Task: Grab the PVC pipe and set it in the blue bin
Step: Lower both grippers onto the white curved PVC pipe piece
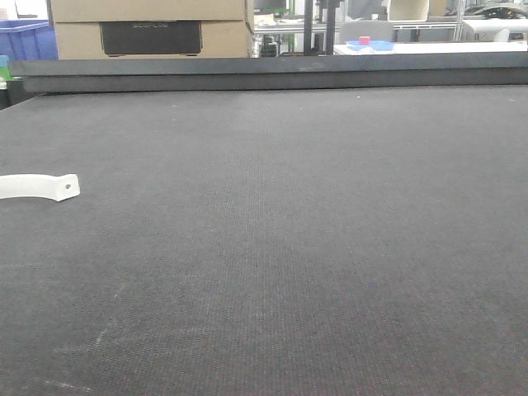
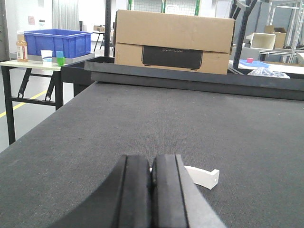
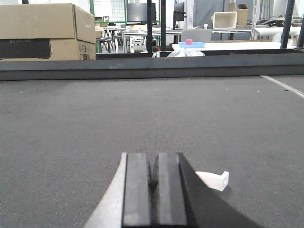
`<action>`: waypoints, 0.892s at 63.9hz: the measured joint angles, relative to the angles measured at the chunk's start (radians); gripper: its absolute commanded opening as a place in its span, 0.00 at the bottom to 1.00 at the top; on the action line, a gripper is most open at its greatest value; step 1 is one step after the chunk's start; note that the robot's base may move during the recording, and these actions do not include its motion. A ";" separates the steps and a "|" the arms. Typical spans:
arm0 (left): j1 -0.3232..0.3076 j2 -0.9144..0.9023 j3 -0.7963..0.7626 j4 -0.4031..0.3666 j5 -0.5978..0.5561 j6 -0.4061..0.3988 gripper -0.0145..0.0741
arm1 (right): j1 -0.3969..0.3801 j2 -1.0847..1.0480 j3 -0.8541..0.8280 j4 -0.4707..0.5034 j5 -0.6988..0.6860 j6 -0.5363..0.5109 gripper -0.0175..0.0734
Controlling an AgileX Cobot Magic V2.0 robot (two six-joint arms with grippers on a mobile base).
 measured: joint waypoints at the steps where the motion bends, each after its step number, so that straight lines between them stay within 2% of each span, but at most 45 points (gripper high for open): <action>1: 0.000 0.000 0.000 0.000 0.000 0.000 0.04 | 0.000 0.000 0.000 0.000 0.000 0.000 0.01; 46: 0.000 0.000 0.000 0.006 0.000 0.000 0.04 | 0.000 0.000 0.000 0.000 0.000 0.000 0.01; 57: 0.000 0.000 0.000 0.003 -0.065 0.000 0.04 | 0.000 0.000 0.000 0.000 -0.010 0.000 0.01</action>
